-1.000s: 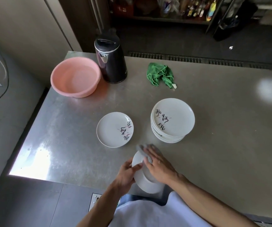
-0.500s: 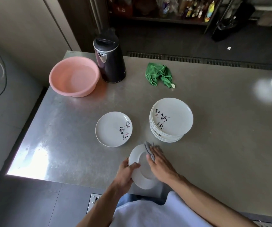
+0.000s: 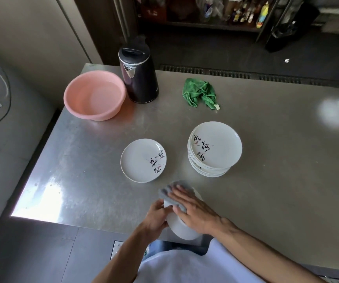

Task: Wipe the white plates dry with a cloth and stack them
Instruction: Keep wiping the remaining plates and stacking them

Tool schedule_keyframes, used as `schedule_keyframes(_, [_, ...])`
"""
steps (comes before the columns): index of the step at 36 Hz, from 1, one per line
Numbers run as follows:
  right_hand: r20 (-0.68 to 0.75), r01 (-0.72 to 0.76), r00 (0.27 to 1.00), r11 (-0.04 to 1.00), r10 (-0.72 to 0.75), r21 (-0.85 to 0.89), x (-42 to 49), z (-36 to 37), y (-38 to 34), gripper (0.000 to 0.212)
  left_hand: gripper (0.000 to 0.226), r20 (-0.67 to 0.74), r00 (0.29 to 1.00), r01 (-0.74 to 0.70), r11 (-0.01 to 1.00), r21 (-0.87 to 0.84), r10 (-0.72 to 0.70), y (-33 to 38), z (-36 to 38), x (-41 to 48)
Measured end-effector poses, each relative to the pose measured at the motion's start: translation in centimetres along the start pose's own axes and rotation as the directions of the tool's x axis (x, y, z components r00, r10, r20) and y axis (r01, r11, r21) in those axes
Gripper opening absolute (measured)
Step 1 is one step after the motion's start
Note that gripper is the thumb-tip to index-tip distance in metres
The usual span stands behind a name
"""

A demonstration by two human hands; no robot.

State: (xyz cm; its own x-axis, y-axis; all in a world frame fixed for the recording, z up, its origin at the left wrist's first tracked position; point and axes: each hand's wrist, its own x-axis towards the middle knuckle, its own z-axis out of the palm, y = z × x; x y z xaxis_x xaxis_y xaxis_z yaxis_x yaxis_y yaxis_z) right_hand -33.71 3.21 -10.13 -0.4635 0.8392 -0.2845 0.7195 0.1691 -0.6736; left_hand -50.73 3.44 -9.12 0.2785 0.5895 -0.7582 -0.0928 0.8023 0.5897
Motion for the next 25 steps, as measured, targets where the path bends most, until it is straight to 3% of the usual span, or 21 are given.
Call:
schedule_keyframes(2, [-0.007,0.069,0.998,0.998,-0.069,-0.016,-0.2,0.2,0.1,0.058,0.044,0.013,1.0,-0.005,1.0,0.001,0.005,-0.1,0.0,0.0])
schedule_keyframes(3, [-0.038,0.028,0.999,0.998,-0.031,-0.063,0.0,0.3,0.3,0.057,0.044,0.017,1.0,0.001,1.0,-0.012,-0.001,-0.1,-0.1,0.0])
schedule_keyframes(6, [-0.161,-0.283,0.951,0.953,0.263,-0.113,0.4,0.2,1.6,0.057,0.048,0.029,0.999,-0.008,0.989,-0.147,0.012,-0.5,-0.2,0.1])
schedule_keyframes(9, [-0.121,-0.443,0.887,0.895,0.445,0.047,0.3,-0.1,2.2,0.058,0.054,-0.014,1.0,-0.028,0.968,-0.248,0.025,-0.8,-0.5,0.3])
schedule_keyframes(13, [-0.119,-0.36,0.918,0.92,0.379,0.153,-0.2,0.3,1.4,0.058,0.055,-0.007,0.999,-0.038,0.98,-0.196,0.037,-0.2,-0.5,0.4])
schedule_keyframes(18, [-0.145,-0.008,0.989,0.99,0.029,0.14,0.0,0.2,-1.2,0.051,0.044,-0.028,1.0,-0.014,0.999,-0.043,0.013,0.3,-0.5,0.1])
schedule_keyframes(21, [-0.081,-0.045,0.995,0.979,0.062,0.198,0.2,1.2,-1.0,0.054,0.038,-0.003,1.0,0.0,1.0,-0.021,0.0,0.0,-0.5,0.1])
schedule_keyframes(25, [-0.178,-0.255,0.949,0.966,0.26,0.05,0.9,0.9,0.2,0.055,0.034,0.004,0.999,0.036,0.999,-0.032,-0.036,-0.4,-0.6,0.0])
